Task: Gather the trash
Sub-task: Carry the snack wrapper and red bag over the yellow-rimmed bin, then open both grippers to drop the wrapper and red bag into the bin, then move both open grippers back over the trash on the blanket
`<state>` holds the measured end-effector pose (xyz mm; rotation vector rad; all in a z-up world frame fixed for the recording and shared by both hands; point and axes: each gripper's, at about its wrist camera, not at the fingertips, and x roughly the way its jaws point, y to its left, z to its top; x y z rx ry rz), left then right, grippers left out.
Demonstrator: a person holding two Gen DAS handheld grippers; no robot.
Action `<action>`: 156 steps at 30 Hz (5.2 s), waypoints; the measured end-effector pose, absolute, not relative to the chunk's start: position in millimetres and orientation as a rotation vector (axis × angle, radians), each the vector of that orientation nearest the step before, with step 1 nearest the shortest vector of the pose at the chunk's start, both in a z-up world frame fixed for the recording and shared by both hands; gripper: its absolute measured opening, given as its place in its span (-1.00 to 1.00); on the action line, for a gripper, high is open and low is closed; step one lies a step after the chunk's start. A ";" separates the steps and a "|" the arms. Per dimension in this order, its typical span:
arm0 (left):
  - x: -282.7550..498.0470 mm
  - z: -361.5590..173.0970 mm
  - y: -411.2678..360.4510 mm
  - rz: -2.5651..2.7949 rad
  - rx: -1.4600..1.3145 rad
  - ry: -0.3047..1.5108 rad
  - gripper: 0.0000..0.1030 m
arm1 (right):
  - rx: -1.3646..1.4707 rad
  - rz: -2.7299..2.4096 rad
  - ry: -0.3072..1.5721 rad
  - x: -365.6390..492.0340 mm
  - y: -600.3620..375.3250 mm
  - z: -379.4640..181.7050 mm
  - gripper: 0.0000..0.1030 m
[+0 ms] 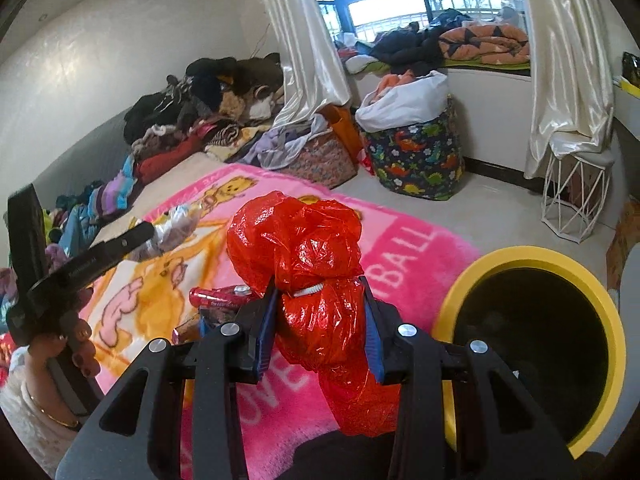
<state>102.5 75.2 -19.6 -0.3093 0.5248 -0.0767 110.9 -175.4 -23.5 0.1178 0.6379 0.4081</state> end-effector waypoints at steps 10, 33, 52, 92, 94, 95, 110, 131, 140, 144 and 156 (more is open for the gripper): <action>101.6 -8.6 38.9 -0.137 -0.265 0.514 -0.50 | 0.177 0.360 0.606 101.1 -214.8 -14.1 -0.32; 103.6 -4.0 -26.8 -0.268 -0.209 0.524 -0.50 | 0.283 0.238 0.582 93.7 -289.8 -16.9 -0.32; 104.0 -12.3 -87.6 -0.385 -0.129 0.555 -0.50 | 0.371 0.144 0.566 88.9 -336.2 -22.1 -0.32; 131.0 -74.5 -199.3 -0.587 0.109 0.740 -0.49 | 0.498 0.016 0.641 106.5 -398.4 -67.4 -0.26; 132.9 -77.8 -201.3 -0.593 0.106 0.745 -0.46 | 0.506 0.017 0.631 108.2 -402.4 -67.5 -0.17; 134.4 -79.0 -202.0 -0.606 0.097 0.750 -0.44 | 0.512 0.019 0.633 109.1 -403.4 -68.6 -0.04; 126.0 -63.5 -181.1 -0.561 -0.027 0.689 0.79 | 0.437 -0.036 0.632 106.8 -392.1 -65.6 0.50; 119.3 -43.6 -126.5 -0.434 -0.086 0.623 0.79 | 0.325 -0.005 0.553 99.4 -356.6 -44.1 0.68; 113.5 -37.2 -105.6 -0.395 -0.094 0.587 0.79 | 0.283 0.032 0.540 98.2 -336.9 -38.2 0.70; 111.3 -35.0 -96.0 -0.379 -0.103 0.578 0.79 | 0.270 0.047 0.539 97.4 -328.7 -36.0 0.70; 108.3 -27.3 -68.6 -0.325 -0.122 0.551 0.79 | 0.220 0.108 0.522 90.6 -301.0 -24.2 0.70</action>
